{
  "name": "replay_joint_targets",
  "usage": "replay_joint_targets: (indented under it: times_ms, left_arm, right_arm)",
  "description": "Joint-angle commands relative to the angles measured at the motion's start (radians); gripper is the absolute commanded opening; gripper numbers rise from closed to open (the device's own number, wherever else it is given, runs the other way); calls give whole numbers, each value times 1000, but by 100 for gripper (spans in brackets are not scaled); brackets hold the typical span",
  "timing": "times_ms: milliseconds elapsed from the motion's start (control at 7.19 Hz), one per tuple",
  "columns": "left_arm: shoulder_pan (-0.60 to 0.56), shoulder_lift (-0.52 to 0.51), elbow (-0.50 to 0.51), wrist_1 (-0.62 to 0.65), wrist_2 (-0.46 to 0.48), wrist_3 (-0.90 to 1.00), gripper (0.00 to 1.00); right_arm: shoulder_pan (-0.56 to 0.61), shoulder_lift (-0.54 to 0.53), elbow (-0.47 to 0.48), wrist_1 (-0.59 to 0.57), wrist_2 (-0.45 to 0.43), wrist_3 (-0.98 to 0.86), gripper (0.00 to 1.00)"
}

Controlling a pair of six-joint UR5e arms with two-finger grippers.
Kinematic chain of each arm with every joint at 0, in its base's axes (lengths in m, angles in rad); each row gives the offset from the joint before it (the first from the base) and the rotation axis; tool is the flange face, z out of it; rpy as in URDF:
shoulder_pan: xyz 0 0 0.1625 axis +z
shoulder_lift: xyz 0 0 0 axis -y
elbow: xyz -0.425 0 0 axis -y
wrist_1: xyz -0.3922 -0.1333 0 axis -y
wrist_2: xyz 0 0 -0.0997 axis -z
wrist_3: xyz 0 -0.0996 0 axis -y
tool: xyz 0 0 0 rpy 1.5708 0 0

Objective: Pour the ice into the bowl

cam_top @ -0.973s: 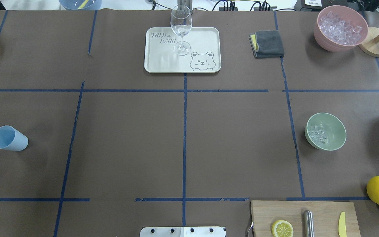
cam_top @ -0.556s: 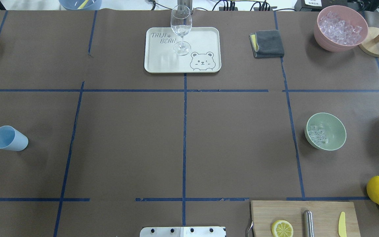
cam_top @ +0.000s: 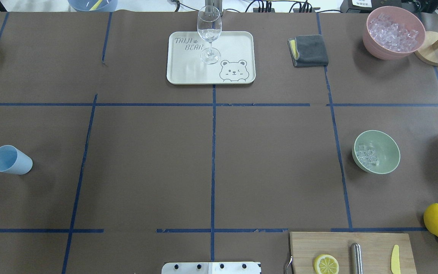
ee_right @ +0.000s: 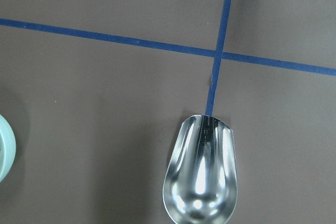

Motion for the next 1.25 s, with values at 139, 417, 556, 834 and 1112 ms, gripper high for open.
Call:
replay_joint_targets:
  times_ms: [139,417,556,834,1112]
  left_arm:
    - [-1,5,10,-3,1,0,100]
    - [-2,15,11,0,1,-5,100]
    - [-2,20,16,5,-2,-15,100]
    - [-4,40,1,0,-1,-94,100]
    - [-2,43,8,-4,-10,-97,100]
  right_arm:
    - [0,8,-3,-8,-2,7,100]
    - [6,8,3,-10,-4,7,100]
    - [5,32,-2,-20,-7,8,100]
    - [6,69,6,-121,-6,8,100]
    - [6,60,3,-119,-7,8,100]
